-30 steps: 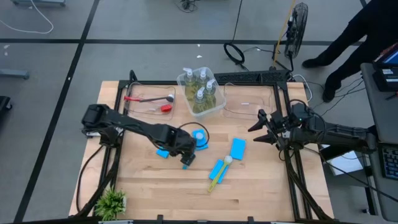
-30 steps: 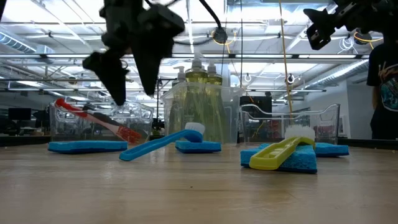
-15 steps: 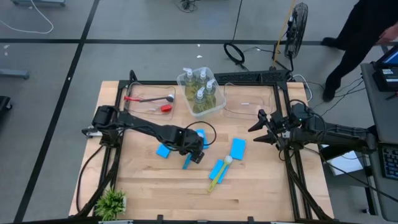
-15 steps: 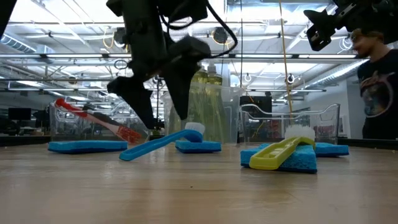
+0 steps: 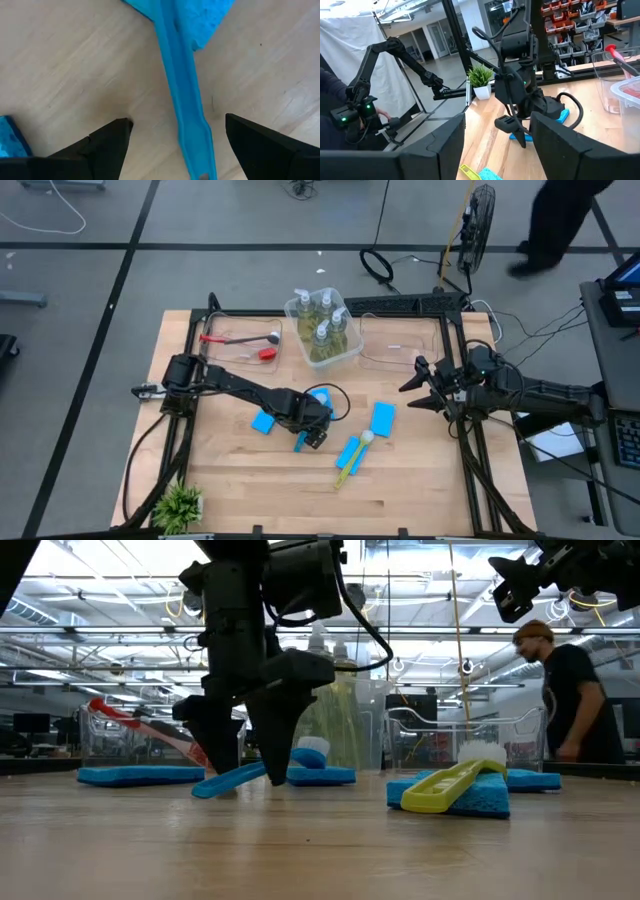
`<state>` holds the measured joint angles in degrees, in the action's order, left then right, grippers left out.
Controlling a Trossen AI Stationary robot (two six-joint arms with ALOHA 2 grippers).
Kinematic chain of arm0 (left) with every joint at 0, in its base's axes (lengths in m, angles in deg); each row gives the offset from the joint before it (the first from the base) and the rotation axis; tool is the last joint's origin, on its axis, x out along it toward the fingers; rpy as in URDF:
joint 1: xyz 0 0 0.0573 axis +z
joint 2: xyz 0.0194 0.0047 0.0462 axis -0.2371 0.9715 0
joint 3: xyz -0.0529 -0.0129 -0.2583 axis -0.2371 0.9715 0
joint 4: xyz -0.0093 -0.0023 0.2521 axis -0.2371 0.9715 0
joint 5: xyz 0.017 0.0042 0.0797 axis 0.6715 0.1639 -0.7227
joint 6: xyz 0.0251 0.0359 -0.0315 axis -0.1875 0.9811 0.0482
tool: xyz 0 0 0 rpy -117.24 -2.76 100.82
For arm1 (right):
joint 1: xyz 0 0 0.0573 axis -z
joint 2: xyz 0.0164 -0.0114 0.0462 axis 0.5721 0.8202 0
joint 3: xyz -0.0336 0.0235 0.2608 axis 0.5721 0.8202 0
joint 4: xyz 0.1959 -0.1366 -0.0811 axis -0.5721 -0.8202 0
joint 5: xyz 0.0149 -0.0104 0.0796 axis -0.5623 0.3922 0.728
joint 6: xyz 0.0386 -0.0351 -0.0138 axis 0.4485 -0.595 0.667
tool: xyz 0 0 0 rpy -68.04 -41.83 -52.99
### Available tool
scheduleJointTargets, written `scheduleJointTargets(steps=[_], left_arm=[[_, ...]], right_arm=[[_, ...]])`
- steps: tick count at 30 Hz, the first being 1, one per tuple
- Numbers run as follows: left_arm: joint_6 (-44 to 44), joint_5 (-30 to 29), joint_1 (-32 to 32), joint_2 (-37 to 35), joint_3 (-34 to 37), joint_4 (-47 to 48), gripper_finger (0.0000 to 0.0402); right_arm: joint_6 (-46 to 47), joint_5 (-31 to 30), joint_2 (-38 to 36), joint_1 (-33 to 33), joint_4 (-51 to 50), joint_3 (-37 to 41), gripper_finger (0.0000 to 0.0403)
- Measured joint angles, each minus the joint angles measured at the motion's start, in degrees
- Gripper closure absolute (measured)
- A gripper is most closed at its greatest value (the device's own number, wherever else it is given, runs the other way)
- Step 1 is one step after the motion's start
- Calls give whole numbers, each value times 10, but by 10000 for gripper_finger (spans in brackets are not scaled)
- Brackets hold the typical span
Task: Pick & Place Kitchen Sink Supplies
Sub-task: Put the blue cleaning brush into the left transparent bin
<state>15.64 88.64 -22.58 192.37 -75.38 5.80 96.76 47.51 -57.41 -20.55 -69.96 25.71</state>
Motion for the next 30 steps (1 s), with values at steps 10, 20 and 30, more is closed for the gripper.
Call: scheduleJointTargets(steps=[10,20,30], left_arm=[[13,2,-17,1,0,6,205],[-19,4,-14,2,0,2,318],[-61,-22,-15,-8,2,-1,318]], right_arm=[[1,0,0,0,0,0,193],[1,0,0,0,0,0,193],[-1,0,0,0,0,0,193]])
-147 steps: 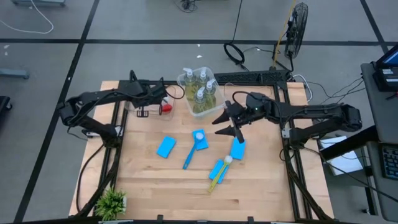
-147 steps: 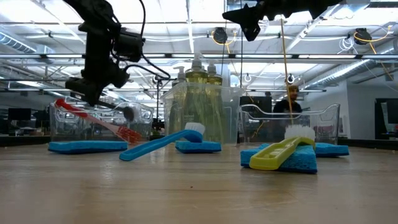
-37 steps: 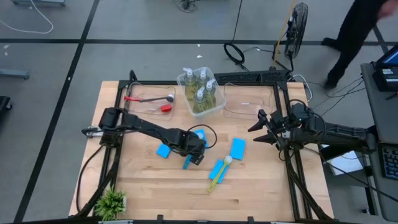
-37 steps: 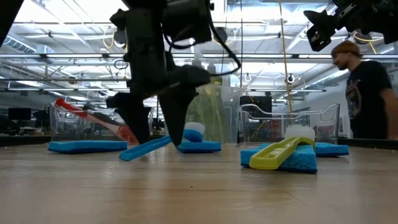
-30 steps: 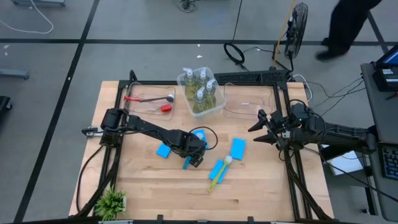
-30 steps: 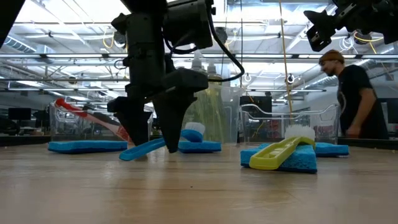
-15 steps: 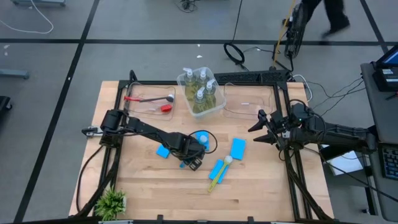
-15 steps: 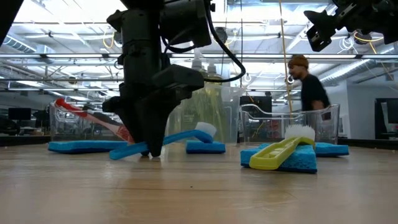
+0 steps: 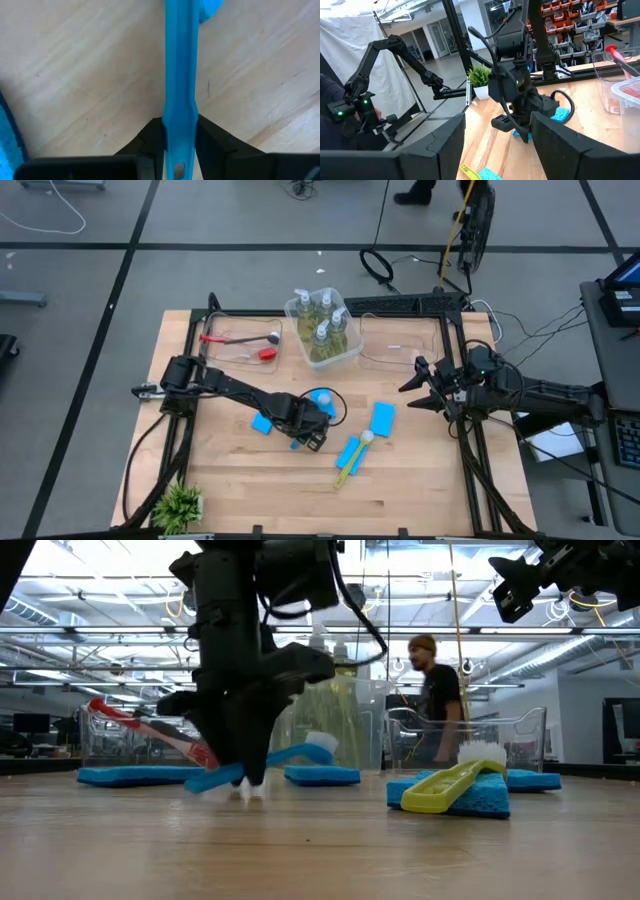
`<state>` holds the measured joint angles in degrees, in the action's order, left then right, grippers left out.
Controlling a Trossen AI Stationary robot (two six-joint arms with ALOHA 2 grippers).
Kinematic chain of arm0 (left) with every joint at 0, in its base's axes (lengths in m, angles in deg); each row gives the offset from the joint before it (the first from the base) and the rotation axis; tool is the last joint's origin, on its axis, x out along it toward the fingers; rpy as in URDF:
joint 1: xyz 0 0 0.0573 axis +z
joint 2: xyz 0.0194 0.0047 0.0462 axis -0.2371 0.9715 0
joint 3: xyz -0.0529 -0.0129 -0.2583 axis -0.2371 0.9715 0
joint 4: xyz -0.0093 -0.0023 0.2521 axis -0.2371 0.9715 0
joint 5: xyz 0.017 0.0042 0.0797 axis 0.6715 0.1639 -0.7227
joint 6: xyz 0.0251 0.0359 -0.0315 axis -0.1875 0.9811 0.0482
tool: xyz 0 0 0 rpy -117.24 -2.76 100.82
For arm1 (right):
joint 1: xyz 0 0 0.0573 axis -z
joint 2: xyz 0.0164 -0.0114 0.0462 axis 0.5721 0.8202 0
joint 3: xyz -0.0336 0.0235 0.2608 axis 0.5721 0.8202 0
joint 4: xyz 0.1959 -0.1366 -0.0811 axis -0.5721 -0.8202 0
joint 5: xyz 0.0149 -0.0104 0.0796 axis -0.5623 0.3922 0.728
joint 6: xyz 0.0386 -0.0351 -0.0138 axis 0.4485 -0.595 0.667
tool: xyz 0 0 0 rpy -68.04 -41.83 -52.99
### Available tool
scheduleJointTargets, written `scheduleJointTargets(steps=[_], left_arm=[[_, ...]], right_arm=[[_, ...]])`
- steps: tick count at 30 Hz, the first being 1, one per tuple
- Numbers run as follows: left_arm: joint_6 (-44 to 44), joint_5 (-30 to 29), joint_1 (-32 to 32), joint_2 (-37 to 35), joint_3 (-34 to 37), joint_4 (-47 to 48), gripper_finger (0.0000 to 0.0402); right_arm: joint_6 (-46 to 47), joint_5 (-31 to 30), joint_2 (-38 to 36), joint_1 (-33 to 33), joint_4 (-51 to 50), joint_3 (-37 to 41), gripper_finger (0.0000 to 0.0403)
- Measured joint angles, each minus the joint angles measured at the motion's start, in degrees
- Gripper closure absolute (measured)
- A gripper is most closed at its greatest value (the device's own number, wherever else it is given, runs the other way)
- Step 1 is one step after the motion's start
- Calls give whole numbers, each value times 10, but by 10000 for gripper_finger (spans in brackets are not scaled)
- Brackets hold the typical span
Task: Pick & Place Kitchen Sink Supplies
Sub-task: Put the blue cleaning brush into the left transparent bin
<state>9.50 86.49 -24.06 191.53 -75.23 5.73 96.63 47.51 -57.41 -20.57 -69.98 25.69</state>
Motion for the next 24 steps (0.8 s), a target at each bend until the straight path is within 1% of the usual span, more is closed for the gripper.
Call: scheduleJointTargets(steps=[6,13,18,24], left_arm=[[-22,-53,-3,-49,0,3,318],[-26,-64,-3,-114,0,20,318],[-23,-65,-11,-159,0,67,318],[-23,-65,-20,-202,0,155,318]], right_arm=[[0,0,0,0,0,0,193],[0,0,0,0,0,0,193],[0,0,0,0,0,0,193],[0,0,0,0,0,0,193]])
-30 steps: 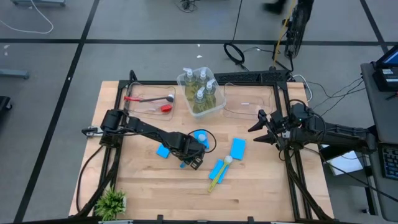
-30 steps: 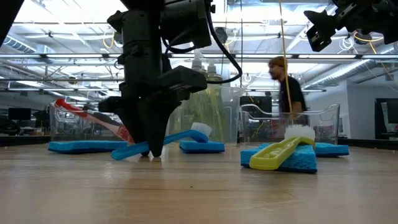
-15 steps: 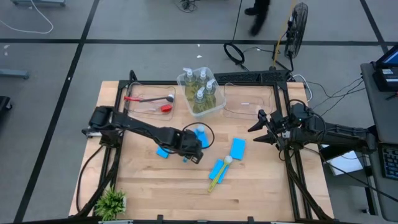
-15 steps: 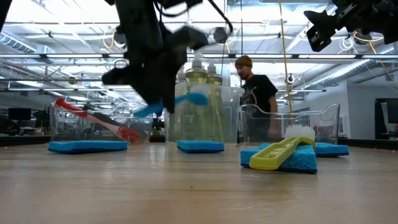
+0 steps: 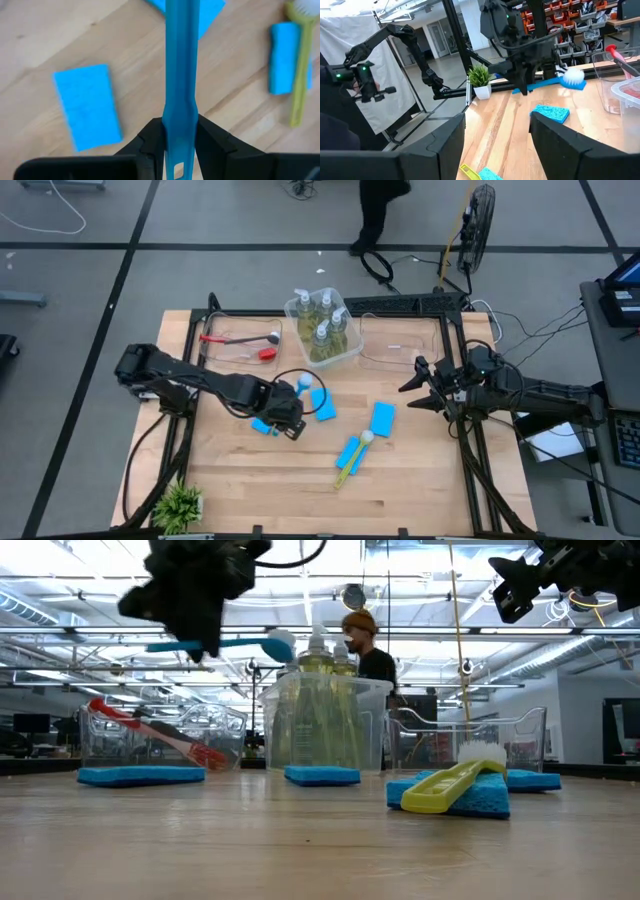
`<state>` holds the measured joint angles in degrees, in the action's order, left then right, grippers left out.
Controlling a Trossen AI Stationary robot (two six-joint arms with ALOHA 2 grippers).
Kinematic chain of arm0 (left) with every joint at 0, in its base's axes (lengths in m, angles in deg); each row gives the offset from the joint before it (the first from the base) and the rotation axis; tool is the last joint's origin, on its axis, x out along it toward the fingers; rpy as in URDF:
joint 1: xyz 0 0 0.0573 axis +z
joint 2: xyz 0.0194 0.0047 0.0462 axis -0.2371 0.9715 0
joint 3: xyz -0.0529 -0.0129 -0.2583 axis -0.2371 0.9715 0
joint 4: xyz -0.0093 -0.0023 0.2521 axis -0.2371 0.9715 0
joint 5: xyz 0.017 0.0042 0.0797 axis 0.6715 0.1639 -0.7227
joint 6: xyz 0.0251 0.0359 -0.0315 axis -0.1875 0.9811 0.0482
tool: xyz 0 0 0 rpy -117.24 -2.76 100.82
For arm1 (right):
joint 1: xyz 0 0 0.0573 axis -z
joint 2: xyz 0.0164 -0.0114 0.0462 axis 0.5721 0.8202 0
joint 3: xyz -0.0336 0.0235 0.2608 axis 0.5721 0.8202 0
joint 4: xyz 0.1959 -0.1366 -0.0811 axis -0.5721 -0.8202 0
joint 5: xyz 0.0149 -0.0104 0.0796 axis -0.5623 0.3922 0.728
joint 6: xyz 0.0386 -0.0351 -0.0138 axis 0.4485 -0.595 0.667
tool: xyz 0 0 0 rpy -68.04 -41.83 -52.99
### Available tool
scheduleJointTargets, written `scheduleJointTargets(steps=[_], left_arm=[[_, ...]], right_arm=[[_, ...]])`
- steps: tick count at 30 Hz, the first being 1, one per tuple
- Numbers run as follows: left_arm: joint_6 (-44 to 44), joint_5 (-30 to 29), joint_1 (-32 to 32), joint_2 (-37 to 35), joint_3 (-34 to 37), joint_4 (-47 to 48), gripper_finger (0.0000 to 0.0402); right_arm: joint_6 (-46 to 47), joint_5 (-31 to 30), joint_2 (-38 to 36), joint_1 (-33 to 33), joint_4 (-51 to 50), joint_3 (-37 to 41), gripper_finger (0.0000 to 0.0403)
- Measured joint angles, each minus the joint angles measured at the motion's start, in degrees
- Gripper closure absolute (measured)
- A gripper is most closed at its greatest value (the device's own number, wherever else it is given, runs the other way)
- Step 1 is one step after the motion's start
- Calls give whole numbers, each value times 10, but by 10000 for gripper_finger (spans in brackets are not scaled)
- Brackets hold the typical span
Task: Pick & Place Kitchen Sink Supplies
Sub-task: Put the blue cleaning brush into the left transparent bin
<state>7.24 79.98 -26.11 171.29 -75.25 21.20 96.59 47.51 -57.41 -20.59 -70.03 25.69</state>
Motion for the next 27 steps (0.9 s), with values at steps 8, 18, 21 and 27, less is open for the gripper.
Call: scheduleJointTargets(steps=[8,18,21,27], left_arm=[[17,-1,0,-28,0,89,318],[100,-29,13,-59,0,261,318],[127,-70,25,-73,0,337,318],[305,-190,66,-95,-4,339,318]], right_arm=[[2,0,0,0,-4,0,193],[2,0,0,0,-9,0,193],[2,0,0,0,-9,0,193],[2,0,1,0,-10,0,193]])
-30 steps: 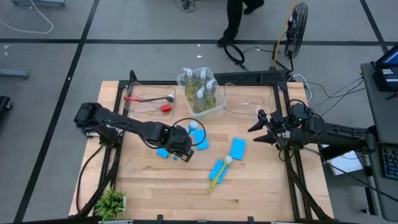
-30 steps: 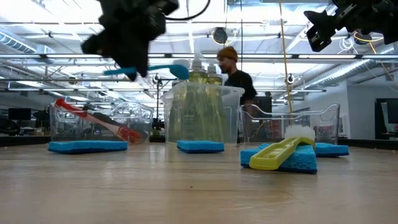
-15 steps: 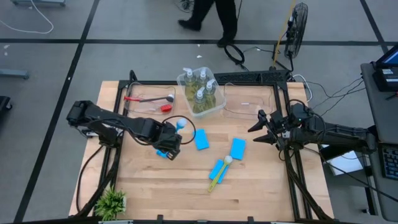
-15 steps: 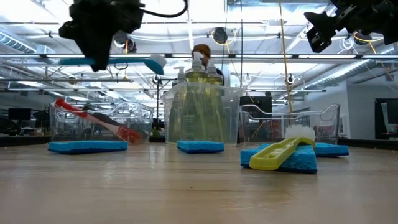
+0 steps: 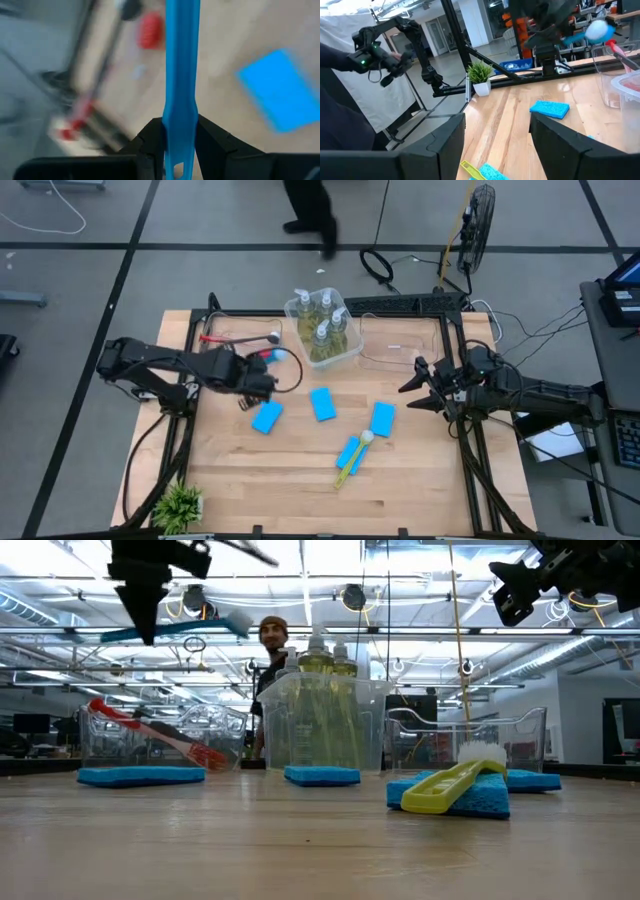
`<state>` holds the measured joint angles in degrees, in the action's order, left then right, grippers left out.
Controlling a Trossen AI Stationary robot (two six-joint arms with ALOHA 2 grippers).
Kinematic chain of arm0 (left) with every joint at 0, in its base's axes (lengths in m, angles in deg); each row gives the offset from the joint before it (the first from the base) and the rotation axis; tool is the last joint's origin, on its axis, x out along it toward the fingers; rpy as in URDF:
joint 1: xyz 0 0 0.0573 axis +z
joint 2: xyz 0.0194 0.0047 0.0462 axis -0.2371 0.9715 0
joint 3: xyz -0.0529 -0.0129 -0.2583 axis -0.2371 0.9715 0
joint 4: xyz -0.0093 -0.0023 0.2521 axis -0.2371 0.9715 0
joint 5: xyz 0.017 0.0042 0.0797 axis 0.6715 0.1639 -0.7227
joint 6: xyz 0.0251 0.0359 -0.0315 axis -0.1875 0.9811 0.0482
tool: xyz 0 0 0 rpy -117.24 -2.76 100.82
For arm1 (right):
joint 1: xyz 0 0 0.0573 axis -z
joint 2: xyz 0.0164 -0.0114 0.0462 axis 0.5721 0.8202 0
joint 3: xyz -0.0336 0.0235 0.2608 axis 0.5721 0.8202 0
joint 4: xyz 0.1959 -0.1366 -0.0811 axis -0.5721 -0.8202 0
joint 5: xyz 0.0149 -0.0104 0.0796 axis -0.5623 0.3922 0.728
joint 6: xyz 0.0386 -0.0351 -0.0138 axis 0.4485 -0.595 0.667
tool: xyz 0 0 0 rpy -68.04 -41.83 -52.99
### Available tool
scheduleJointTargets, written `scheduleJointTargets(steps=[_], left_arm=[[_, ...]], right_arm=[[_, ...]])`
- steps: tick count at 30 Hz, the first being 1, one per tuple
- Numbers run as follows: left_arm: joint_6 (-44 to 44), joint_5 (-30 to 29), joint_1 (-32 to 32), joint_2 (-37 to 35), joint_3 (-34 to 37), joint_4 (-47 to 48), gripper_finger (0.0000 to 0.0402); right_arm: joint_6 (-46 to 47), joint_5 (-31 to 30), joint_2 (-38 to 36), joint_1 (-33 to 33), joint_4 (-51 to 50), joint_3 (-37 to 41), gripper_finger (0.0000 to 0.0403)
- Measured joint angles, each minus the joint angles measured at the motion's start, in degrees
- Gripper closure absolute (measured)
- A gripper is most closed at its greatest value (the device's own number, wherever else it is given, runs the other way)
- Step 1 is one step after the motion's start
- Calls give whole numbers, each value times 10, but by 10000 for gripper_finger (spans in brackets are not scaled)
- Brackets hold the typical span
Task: Pick & Place Kitchen Sink Supplies
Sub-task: Put the blue cleaning brush into the left transparent bin
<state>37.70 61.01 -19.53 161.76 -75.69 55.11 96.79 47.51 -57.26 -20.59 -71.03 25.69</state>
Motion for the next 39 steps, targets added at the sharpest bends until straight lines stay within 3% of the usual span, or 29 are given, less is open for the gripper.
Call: scheduleJointTargets(steps=[5,11,16,21,29,39], left_arm=[[156,-113,59,-3,1,-4,318],[356,-174,148,-3,10,1,318],[428,-188,224,-14,38,2,318],[466,-188,270,-60,116,-7,318],[532,-187,298,-107,230,-96,318],[652,-167,328,-97,264,-229,318]], right_arm=[[0,1,0,0,-5,0,193],[0,2,0,0,-5,0,193],[0,2,0,0,-5,0,193],[0,2,0,0,-5,0,193],[0,2,0,0,-5,0,193],[0,2,0,0,-5,0,193]])
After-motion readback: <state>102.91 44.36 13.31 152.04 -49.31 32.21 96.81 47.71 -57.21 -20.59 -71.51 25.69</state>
